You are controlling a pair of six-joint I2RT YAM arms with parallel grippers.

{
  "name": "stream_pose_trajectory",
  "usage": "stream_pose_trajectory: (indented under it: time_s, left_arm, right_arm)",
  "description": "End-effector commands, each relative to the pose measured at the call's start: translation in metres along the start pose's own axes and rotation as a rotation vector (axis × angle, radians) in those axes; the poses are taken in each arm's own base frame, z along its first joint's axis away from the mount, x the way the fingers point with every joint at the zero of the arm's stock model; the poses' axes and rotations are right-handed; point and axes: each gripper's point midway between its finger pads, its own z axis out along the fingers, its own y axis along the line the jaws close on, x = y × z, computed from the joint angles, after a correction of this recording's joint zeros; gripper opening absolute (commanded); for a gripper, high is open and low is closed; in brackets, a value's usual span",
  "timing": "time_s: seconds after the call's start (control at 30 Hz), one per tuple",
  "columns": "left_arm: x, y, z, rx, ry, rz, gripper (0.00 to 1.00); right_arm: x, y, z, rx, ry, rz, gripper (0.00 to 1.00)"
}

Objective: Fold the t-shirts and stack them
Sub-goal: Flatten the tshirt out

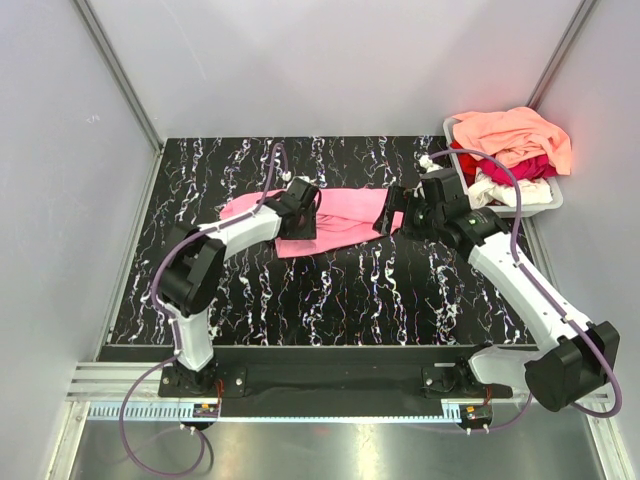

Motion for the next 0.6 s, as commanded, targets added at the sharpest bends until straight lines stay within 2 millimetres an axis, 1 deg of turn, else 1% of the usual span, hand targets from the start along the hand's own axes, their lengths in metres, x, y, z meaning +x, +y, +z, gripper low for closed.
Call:
stream_pose_trajectory:
  time_s: [0.0,0.03,0.07,0.3,0.43,0.57]
  left_arm:
    - [-0.024,-0.006,0.0,-0.017,-0.064,0.026,0.48]
    - [-0.022,-0.004,0.004,-0.026,-0.055,0.034,0.47]
    - [-0.025,-0.004,0.004,-0.037,-0.063,0.036,0.47]
    - [-0.024,0.007,0.013,-0.104,-0.053,0.064,0.44]
    - [-0.018,0.008,0.02,-0.114,-0.033,0.08,0.43]
    - [-0.011,0.008,0.024,-0.109,-0.018,0.075,0.42]
  right_arm:
    - [0.0,-0.006,-0.003,0.014,-0.015,-0.038,0.99]
    - [0.001,-0.007,-0.003,0.017,-0.013,-0.04,0.99]
    - [0.002,-0.007,-0.003,0.019,-0.013,-0.043,1.0]
    - [0.003,-0.012,-0.001,0.037,-0.009,-0.058,0.99]
    - [0.004,-0.013,0.001,0.04,-0.004,-0.061,0.99]
    - [0.005,-0.013,0.001,0.042,-0.002,-0.062,1.0]
